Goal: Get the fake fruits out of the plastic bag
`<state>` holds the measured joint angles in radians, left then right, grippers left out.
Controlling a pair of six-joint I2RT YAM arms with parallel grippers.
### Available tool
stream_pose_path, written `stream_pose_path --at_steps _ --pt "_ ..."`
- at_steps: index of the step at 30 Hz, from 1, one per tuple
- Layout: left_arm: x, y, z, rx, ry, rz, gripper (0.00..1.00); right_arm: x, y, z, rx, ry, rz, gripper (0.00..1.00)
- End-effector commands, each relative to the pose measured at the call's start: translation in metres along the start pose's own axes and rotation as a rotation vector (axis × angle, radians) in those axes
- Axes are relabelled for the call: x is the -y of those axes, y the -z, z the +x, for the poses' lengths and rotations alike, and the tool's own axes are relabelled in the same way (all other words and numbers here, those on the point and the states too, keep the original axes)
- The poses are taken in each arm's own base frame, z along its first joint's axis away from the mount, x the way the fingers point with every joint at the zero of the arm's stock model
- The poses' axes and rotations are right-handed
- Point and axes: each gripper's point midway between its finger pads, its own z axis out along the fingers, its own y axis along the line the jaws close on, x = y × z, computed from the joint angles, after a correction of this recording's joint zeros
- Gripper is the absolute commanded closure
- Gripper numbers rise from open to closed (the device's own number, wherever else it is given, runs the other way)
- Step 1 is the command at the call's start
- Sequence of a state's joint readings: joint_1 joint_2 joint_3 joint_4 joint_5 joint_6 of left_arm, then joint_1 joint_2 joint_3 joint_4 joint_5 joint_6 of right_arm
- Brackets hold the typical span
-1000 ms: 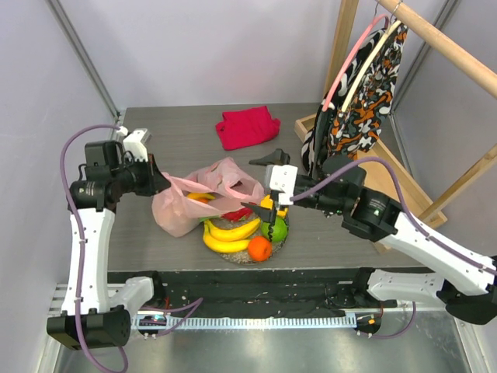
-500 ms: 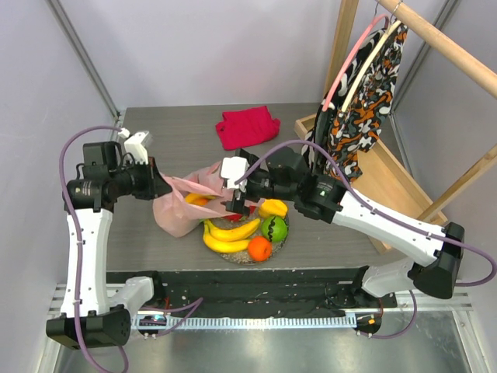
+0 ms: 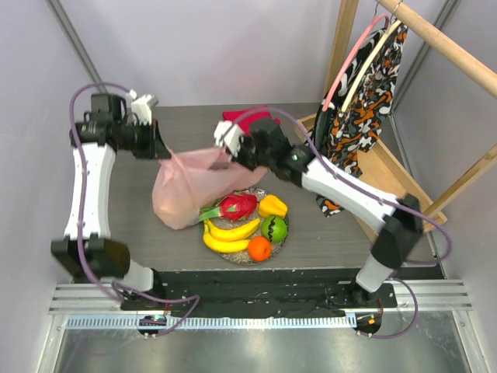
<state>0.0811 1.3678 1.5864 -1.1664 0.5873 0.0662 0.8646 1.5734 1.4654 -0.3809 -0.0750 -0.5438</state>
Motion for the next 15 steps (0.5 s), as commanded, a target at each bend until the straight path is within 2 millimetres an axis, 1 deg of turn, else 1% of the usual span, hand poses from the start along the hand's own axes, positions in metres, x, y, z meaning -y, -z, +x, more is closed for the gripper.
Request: stream_pose_path --at_steps 1,2,3,4,5,6,7,8,9,10,11,12,13,14,15 --pt "-0.040 -0.045 -0.074 -0.028 -0.003 0.011 1.00 0.127 -0.038 -0.014 0.107 -0.215 0.246 0.99" --pt "-0.047 -0.054 -0.083 -0.049 0.018 0.017 1.00 0.156 -0.062 -0.020 0.131 -0.241 0.283 0.99" --pt "-0.049 -0.058 -0.098 -0.038 0.033 0.019 1.00 0.188 -0.062 -0.017 0.151 -0.268 0.342 0.99" --pt "-0.056 -0.067 -0.112 -0.016 0.021 0.021 1.00 0.222 -0.053 -0.048 0.244 -0.286 0.404 0.99" --pt "-0.066 -0.072 -0.129 0.027 -0.011 -0.015 1.00 0.238 -0.054 -0.052 0.271 -0.297 0.437 0.99" --pt "-0.068 -0.076 -0.143 0.068 -0.015 -0.022 1.00 0.250 -0.079 -0.034 0.259 -0.318 0.453 0.99" --pt "-0.070 -0.076 -0.160 0.119 -0.039 -0.020 1.00 0.281 -0.054 -0.062 0.354 -0.321 0.526 0.99" --pt "-0.065 -0.070 -0.186 0.198 -0.084 -0.009 1.00 0.293 -0.049 -0.068 0.385 -0.320 0.556 0.99" --pt "-0.061 -0.065 -0.200 0.244 -0.105 -0.006 1.00 0.303 -0.050 -0.070 0.416 -0.317 0.584 0.99" --pt "-0.056 -0.056 -0.223 0.334 -0.127 -0.002 1.00 0.314 -0.035 -0.081 0.459 -0.310 0.620 0.99" --pt "-0.041 -0.040 -0.237 0.402 -0.161 0.020 1.00 0.320 -0.023 -0.088 0.489 -0.315 0.643 0.99" --pt "-0.032 -0.030 -0.248 0.452 -0.182 0.038 1.00 0.327 0.009 -0.114 0.569 -0.303 0.676 0.99" --pt "-0.018 -0.014 -0.268 0.543 -0.218 0.055 1.00 0.324 0.011 -0.108 0.558 -0.314 0.673 0.99" --pt "-0.008 -0.002 -0.275 0.585 -0.248 0.064 1.00 0.324 0.021 -0.109 0.567 -0.331 0.678 0.99" --pt "0.013 0.016 -0.283 0.640 -0.299 0.084 1.00 0.325 0.037 -0.119 0.617 -0.322 0.697 0.99"
